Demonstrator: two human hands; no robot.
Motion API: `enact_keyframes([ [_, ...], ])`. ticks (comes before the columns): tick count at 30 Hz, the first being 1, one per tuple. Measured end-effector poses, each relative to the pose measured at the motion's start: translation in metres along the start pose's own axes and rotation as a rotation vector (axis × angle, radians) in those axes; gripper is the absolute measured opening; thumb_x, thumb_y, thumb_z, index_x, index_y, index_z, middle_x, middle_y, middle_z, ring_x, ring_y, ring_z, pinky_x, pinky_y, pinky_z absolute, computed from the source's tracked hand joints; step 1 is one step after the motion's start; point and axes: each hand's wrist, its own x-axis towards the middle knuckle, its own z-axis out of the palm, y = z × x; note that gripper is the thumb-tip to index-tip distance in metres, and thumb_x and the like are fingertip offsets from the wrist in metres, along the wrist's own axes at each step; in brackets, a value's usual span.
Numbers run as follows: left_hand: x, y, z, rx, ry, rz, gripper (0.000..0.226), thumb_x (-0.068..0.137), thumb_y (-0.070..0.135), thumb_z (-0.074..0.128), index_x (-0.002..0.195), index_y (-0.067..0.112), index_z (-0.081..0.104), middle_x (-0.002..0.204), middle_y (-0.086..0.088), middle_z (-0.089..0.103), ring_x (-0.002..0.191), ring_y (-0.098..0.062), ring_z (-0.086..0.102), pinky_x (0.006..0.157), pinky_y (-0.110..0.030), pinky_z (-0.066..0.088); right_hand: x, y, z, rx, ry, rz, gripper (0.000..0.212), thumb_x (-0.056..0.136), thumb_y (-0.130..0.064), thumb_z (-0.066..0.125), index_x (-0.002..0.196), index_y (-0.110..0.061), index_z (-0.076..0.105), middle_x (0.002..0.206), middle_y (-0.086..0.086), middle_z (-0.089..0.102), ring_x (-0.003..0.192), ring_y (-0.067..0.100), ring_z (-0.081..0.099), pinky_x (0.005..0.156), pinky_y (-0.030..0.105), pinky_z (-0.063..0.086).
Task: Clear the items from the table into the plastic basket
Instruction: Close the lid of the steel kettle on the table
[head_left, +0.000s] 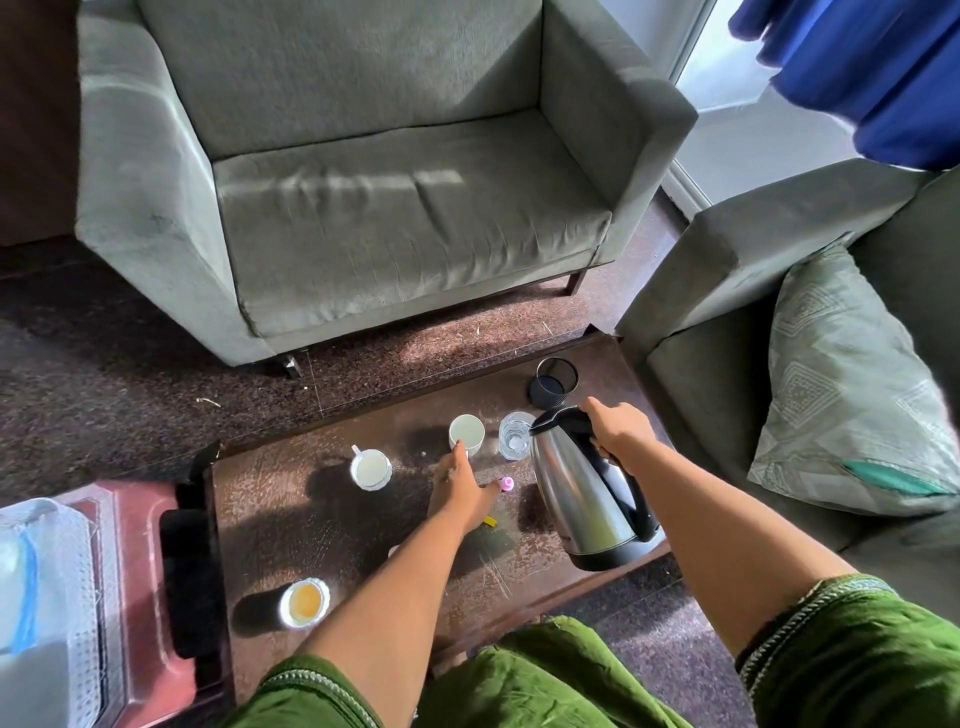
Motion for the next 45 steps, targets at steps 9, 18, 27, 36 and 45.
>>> enact_keyframes([
  [9, 0.002, -0.001, -0.001, -0.018, 0.010, -0.020, 0.087, 0.089, 0.044, 0.059, 0.153, 0.023, 0.004, 0.157, 0.000, 0.017, 0.141, -0.025, 0.028, 0.107, -0.039, 0.035, -0.002, -0.004, 0.000, -0.032, -0.002, -0.021, 0.053, 0.082, -0.046, 0.043, 0.052, -0.005, 0.059, 0.047, 0.011, 0.057, 0.045, 0.027, 0.054, 0.057, 0.030, 0.047],
  [18, 0.001, -0.003, -0.002, -0.032, 0.013, -0.016, 0.086, 0.089, 0.043, 0.059, 0.153, 0.022, 0.005, 0.157, -0.001, 0.018, 0.142, -0.026, 0.027, 0.109, -0.040, 0.036, -0.002, -0.007, -0.001, -0.028, 0.003, -0.021, 0.053, 0.082, -0.046, 0.045, 0.052, -0.005, 0.059, 0.046, 0.010, 0.057, 0.044, 0.026, 0.054, 0.057, 0.031, 0.049],
  [27, -0.002, -0.007, -0.002, -0.080, 0.006, 0.004, 0.088, 0.088, 0.045, 0.060, 0.153, 0.018, 0.006, 0.157, -0.005, 0.017, 0.143, -0.027, 0.026, 0.110, -0.039, 0.032, -0.002, -0.011, 0.005, -0.057, 0.002, -0.028, 0.055, 0.080, -0.051, 0.044, 0.053, -0.006, 0.061, 0.046, 0.009, 0.058, 0.043, 0.026, 0.055, 0.058, 0.033, 0.051],
  [36, -0.009, -0.009, -0.003, -0.061, 0.004, 0.007, 0.079, 0.093, 0.035, 0.056, 0.152, 0.021, 0.007, 0.157, -0.002, 0.016, 0.138, -0.024, 0.034, 0.101, -0.032, 0.038, -0.001, -0.013, 0.010, -0.038, -0.011, -0.016, 0.053, 0.077, -0.052, 0.046, 0.056, -0.006, 0.061, 0.047, 0.009, 0.059, 0.047, 0.026, 0.056, 0.058, 0.033, 0.048],
  [45, -0.009, -0.007, -0.006, -0.083, -0.011, 0.007, 0.082, 0.092, 0.037, 0.057, 0.152, 0.021, 0.005, 0.158, -0.003, 0.012, 0.140, -0.026, 0.031, 0.106, -0.036, 0.037, -0.001, -0.013, 0.009, -0.060, -0.006, -0.013, 0.055, 0.079, -0.053, 0.044, 0.057, -0.006, 0.064, 0.050, 0.010, 0.063, 0.051, 0.027, 0.060, 0.067, 0.037, 0.056],
])
